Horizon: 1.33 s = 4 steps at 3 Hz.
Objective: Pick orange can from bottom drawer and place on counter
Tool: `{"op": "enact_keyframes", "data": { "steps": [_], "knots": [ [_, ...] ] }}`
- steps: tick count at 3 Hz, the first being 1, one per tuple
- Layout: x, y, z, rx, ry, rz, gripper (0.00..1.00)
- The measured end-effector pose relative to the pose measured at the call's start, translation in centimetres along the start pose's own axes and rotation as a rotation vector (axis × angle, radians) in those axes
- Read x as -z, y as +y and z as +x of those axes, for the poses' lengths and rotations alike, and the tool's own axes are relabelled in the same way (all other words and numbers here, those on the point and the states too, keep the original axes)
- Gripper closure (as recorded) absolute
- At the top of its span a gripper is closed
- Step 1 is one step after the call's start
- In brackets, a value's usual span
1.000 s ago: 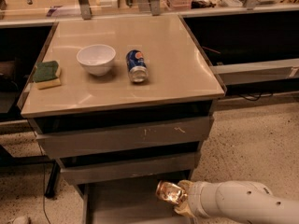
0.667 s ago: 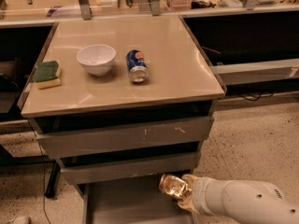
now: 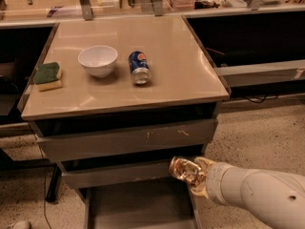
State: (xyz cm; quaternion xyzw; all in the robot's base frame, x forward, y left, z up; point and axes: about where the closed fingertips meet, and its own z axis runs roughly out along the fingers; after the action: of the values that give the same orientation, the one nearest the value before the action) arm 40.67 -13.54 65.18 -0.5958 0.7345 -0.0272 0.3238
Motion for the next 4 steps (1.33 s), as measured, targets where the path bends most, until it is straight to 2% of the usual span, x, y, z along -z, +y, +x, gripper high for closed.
{"op": "enact_keyframes", "data": {
  "steps": [1,3,4],
  "knots": [
    [3.1,-3.2,-1.5,0.04,0.014,0.071,1.0],
    [9.4,-7.8,-6.3,0.161,0.027,0.211,1.0],
    [9.7,-8.0,-6.5,0.169,0.029,0.217,1.0]
  ]
}}
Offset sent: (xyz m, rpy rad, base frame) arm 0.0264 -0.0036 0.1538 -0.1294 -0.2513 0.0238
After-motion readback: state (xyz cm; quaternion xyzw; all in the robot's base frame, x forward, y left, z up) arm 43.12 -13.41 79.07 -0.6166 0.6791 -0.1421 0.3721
